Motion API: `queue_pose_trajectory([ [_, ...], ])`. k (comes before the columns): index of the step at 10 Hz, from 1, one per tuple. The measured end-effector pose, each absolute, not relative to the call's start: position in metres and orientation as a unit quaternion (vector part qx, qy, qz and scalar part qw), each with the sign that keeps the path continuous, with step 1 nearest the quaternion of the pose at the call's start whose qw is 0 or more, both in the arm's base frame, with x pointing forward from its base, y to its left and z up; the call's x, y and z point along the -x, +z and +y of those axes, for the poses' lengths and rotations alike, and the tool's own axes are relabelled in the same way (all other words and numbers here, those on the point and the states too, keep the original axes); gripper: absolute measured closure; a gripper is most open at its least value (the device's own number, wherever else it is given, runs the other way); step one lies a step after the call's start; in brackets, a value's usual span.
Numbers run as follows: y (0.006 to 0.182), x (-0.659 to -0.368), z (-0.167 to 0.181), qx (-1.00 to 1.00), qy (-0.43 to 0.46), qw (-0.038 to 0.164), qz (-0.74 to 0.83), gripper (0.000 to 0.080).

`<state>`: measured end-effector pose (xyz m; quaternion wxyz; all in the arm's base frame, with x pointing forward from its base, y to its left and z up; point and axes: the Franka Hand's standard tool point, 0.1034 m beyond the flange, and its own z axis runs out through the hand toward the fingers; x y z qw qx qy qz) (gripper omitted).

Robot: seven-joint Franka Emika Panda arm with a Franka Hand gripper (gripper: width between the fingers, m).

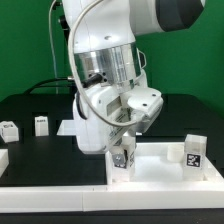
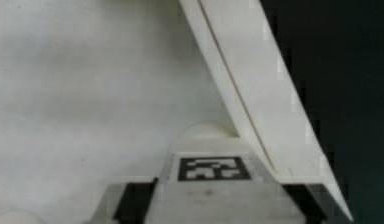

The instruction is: Assemble square table

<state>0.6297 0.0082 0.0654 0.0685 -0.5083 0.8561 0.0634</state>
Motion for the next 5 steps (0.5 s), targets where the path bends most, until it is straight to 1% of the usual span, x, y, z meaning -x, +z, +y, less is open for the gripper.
queue_pose_trajectory([
  [1,0.0656,-0.6298,0.0085,0.496,0.061,0.064,0.864,0.0512],
  [2,0.0653,-0.6296,0.0077,0.506,0.06,0.065,0.858,0.0512],
  [3,0.065,-0.6294,0.0085,0.522,0.06,0.066,0.848,0.0399],
  [4,0.0647,-0.6282,0.0119,0.6,0.051,0.064,0.796,0.0262],
  [5,0.0656,-0.6274,0.0167,0.667,0.044,0.065,0.741,0.0262],
])
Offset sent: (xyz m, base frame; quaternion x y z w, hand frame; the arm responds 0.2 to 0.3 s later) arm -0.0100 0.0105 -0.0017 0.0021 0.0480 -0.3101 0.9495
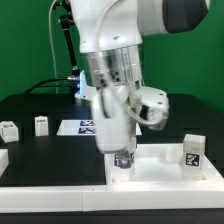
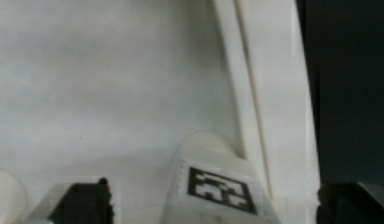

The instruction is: Assemble square table

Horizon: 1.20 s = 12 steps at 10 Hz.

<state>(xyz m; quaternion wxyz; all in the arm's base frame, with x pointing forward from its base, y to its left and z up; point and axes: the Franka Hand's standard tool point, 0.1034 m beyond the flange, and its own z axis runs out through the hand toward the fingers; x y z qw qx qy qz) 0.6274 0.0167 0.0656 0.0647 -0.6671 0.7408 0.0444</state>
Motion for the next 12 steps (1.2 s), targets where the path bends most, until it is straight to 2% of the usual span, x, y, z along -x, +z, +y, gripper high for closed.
queue_pose_trajectory([
  [1,0.066,-0.627,0.019,0.72,0.038,0.065,0.69,0.0172],
  [2,0.066,-0.627,0.018,0.742,0.036,0.065,0.666,0.0156],
  [4,0.065,-0.627,0.017,0.787,0.031,0.067,0.612,0.0151],
  [7,0.072,-0.634,0.012,0.927,0.001,0.039,0.373,0.015],
  [8,0.072,-0.634,0.013,0.935,0.0,0.037,0.354,0.015],
  [10,0.071,-0.634,0.012,0.926,0.001,0.036,0.375,0.0179],
  [11,0.07,-0.632,0.009,0.919,0.003,0.035,0.392,0.0362],
  [12,0.069,-0.631,0.004,0.9,0.006,0.032,0.434,0.0362],
])
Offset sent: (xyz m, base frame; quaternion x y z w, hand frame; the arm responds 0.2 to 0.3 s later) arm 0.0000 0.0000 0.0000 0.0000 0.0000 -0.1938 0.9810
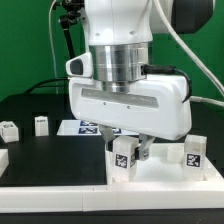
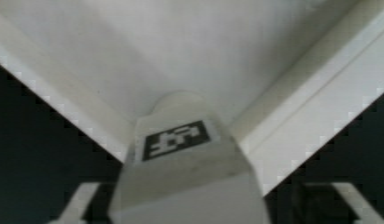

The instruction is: Assemble square table

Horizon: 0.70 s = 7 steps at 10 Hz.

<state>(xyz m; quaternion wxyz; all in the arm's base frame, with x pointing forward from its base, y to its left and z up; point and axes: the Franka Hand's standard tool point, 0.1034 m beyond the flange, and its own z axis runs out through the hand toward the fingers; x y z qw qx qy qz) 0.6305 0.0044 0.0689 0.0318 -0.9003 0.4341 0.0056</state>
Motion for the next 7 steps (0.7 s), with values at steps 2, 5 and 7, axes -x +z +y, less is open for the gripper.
queue_pose_trajectory([
  [2,0.0683,-0.63,0.0032,0.868,0.008,0.031,0.496,0.0509],
  [5,0.068,-0.6296,0.0013,0.807,0.012,0.031,0.59,0.0509],
  [7,0.0677,-0.628,-0.0016,0.698,0.033,0.047,0.714,0.0509],
])
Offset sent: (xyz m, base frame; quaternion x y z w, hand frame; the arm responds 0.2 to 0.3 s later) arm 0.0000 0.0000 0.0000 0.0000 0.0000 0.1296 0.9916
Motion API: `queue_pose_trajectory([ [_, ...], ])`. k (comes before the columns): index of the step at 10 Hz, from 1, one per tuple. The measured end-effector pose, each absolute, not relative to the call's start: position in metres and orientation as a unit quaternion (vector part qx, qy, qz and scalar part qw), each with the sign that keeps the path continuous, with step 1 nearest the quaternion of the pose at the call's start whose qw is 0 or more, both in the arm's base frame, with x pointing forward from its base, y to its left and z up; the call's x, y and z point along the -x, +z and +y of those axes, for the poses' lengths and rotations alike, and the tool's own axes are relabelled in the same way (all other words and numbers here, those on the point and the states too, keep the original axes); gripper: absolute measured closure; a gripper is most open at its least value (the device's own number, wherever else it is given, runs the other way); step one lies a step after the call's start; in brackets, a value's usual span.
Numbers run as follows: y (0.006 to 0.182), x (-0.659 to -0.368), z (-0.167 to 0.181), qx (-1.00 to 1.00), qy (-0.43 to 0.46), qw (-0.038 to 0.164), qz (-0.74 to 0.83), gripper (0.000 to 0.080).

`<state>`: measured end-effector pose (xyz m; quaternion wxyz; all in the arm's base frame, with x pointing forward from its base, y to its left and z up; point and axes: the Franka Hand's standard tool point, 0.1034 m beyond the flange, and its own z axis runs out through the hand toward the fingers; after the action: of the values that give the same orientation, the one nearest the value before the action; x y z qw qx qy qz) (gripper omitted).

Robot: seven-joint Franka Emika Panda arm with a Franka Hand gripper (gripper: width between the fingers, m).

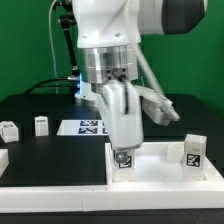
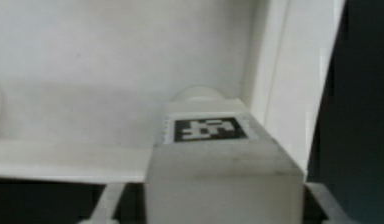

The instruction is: Assemble square table

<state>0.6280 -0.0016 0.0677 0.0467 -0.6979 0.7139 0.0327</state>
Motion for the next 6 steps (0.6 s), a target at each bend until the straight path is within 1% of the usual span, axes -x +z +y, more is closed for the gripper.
queue_pose_trajectory([
  [1,0.068,-0.6278,-0.0012,0.641,0.047,0.057,0.764,0.0509],
  [2,0.0689,-0.6279,-0.0014,0.604,0.058,0.062,0.793,0.0509],
  [5,0.0697,-0.627,-0.0029,0.549,0.064,0.049,0.832,0.0509],
  [6,0.069,-0.6266,-0.0024,0.532,0.067,0.048,0.842,0.0457],
])
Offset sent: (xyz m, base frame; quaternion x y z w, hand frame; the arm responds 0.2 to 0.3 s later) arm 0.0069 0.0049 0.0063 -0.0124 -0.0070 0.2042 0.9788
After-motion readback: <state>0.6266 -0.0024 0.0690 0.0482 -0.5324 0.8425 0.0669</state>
